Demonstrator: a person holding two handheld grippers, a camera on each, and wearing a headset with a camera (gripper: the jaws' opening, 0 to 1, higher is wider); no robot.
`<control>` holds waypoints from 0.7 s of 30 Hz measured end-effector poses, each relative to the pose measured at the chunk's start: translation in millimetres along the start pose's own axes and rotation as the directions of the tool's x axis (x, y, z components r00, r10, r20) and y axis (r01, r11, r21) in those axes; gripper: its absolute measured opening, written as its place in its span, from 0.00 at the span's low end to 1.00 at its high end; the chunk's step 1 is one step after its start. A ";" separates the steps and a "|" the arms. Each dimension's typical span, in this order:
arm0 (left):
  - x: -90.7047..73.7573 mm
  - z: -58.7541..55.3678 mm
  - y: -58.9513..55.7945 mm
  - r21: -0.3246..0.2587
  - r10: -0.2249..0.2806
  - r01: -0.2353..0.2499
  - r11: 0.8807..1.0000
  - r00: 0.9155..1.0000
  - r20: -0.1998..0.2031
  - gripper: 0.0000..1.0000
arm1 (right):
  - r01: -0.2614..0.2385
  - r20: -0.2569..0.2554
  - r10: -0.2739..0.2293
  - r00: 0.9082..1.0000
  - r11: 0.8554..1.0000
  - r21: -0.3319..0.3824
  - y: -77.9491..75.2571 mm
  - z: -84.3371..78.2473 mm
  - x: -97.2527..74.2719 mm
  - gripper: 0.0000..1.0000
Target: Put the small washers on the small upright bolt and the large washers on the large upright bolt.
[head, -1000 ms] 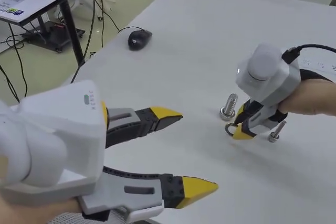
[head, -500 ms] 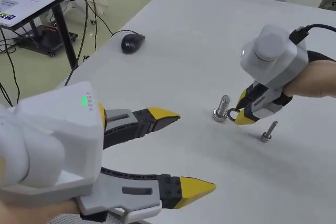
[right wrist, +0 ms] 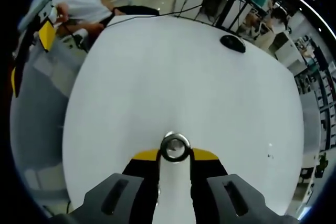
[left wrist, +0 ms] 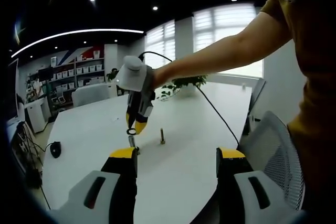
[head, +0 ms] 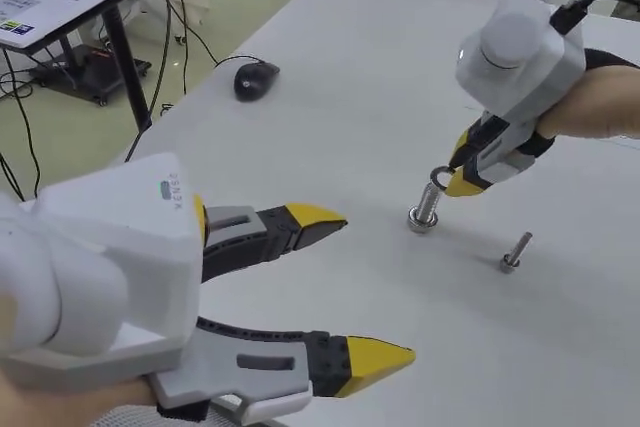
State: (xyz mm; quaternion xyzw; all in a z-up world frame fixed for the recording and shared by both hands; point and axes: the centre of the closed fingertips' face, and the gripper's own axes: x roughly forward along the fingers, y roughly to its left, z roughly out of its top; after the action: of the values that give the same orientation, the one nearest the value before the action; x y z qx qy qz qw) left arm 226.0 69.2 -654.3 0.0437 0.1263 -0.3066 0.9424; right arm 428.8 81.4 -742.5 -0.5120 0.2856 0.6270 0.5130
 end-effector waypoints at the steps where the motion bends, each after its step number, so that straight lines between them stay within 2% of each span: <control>1: -0.5 -0.3 0.4 -0.002 0.000 0.000 1.000 1.000 -0.001 0.60 | -0.003 -0.002 0.003 1.000 1.000 0.002 0.4 -0.4 1.4 0.21; 10: -0.3 -3.1 5.1 -0.013 0.007 -0.007 1.000 1.000 -0.005 0.60 | -0.017 -0.010 0.017 1.000 1.000 0.017 -5.8 -3.0 13.3 0.22; 21: 2.0 -4.2 9.0 -0.018 0.008 -0.008 1.000 1.000 -0.008 0.60 | -0.037 -0.028 0.037 0.999 0.999 0.024 -3.6 -7.0 26.1 0.22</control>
State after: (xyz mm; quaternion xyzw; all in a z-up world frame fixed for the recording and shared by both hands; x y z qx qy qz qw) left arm 232.0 76.0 -658.8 0.0367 0.1325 -0.3016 0.9435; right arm 435.9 85.6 -768.5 -0.5092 0.3095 0.6257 0.5034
